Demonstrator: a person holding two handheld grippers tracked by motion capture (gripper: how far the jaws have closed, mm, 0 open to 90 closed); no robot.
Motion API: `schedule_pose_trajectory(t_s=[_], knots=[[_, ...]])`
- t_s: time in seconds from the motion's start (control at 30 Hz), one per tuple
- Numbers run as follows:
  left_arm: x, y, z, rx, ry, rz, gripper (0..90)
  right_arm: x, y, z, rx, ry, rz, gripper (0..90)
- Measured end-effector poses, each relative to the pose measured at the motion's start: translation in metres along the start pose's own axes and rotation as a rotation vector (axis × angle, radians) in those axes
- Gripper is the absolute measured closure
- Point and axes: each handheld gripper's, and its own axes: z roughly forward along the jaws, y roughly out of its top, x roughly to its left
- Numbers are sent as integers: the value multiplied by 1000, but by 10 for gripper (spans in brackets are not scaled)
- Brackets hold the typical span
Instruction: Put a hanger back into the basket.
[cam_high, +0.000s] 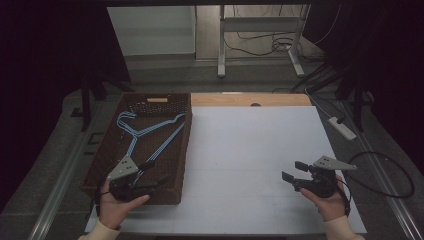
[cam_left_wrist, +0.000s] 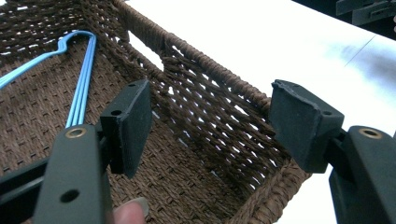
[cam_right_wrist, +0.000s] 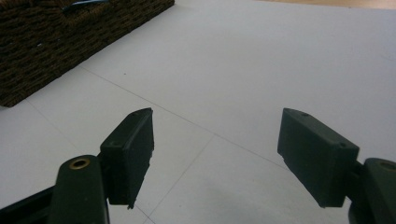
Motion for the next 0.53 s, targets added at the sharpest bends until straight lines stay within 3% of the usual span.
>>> schedule_pose_trajectory(t_s=[0.53], knots=[[2, 1, 1, 5, -13, -14, 314, 3, 0, 2, 6, -5, -35, 277]])
